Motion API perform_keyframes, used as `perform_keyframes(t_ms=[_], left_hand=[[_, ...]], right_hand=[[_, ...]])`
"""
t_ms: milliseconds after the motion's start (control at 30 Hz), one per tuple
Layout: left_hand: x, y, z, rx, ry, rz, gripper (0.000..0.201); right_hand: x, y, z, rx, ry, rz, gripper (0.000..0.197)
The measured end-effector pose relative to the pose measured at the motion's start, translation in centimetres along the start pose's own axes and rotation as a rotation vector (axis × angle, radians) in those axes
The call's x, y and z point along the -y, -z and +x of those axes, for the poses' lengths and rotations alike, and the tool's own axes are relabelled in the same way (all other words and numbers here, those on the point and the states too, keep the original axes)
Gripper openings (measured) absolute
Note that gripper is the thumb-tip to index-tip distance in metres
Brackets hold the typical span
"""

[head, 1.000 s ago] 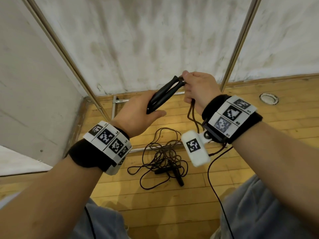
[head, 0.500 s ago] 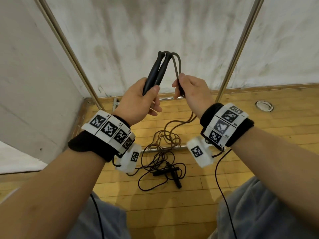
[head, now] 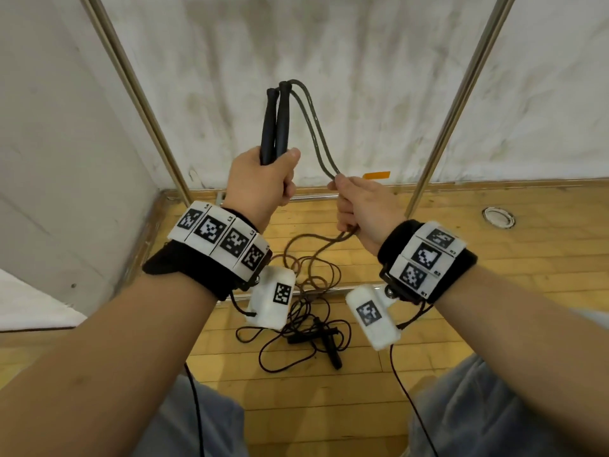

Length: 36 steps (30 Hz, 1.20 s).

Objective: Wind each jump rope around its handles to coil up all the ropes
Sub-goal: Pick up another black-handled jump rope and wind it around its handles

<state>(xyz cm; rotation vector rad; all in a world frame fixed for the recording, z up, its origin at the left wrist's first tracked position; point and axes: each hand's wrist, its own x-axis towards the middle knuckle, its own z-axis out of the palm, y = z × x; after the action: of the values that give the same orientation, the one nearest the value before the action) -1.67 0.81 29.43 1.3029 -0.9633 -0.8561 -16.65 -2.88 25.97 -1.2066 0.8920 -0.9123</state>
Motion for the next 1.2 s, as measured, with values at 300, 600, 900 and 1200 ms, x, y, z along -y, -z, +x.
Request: perform_keyframes(t_ms=[300,600,900,1200], left_hand=[[0.4,-0.9,0.0,-0.087,0.114,-0.251,0.009],[0.8,-1.1,0.1,0.054,0.334,-0.464,0.025],[0.7,-1.3,-0.2,0.015,0.344,-0.504,0.02],[-0.9,0.3,1.4,-0.062,0.253,-0.425,0.012]], right_hand=[[-0.9,-1.4,-1.0,-0.029,0.177,-0.318,0.03],[-2.2,-3.1,-1.9,0.246,-0.123,-0.295,0.039],[-3.2,-3.8,-2.4,0.299,-0.038,-0.579,0.021],[-4.3,-2.2,-2.1,0.277,-0.084,-0.396,0.025]])
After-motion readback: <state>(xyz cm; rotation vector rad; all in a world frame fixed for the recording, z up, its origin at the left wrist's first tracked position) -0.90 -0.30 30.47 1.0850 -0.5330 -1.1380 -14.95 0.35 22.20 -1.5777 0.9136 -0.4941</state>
